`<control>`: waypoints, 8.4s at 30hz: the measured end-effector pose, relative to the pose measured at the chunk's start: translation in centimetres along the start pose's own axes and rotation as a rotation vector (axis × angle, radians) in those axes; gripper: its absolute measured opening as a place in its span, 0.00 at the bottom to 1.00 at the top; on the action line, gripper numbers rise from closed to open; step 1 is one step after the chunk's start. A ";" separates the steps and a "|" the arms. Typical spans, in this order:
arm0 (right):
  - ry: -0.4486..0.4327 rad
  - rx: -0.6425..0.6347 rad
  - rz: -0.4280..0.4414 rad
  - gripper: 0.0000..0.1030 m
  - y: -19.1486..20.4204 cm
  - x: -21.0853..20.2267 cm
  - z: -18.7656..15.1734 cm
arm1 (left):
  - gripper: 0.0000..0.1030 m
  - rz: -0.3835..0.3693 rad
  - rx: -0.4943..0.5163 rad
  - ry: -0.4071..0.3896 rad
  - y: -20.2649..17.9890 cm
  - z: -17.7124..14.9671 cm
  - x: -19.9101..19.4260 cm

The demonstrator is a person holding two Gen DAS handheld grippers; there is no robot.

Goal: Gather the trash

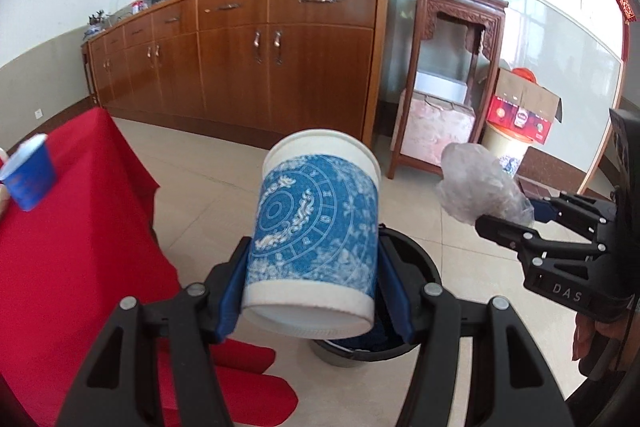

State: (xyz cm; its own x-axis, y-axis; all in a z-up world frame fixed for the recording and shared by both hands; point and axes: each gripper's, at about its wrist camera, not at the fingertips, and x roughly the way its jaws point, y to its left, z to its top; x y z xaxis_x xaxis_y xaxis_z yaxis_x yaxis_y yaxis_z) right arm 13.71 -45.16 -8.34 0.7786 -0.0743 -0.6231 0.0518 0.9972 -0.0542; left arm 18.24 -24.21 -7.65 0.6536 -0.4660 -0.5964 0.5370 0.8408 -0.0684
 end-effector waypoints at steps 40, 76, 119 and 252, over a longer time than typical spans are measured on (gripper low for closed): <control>0.244 0.048 -0.026 1.00 -5.3 10.3 -3.2 | 1.00 0.141 -0.027 0.139 -0.3 -3.0 3.5; -0.023 -0.022 0.060 1.00 14.4 -2.8 5.9 | 1.00 0.396 -0.204 -0.126 13.1 -1.4 -15.5; 0.007 -0.186 0.268 1.00 35.2 5.7 13.9 | 0.90 0.587 -0.426 -0.025 31.3 -6.5 -15.9; 0.290 -0.121 -0.014 0.74 -0.2 10.4 -2.1 | 0.33 -0.133 0.064 0.265 -1.3 -1.5 7.8</control>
State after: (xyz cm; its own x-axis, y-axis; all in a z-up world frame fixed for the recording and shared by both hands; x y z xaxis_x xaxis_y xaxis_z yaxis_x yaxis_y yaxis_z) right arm 20.49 -46.16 -16.49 0.5663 -0.1050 -0.8175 -0.0272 0.9889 -0.1458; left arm 21.83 -28.47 -13.43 0.4181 -0.4751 -0.7743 0.6467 0.7543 -0.1137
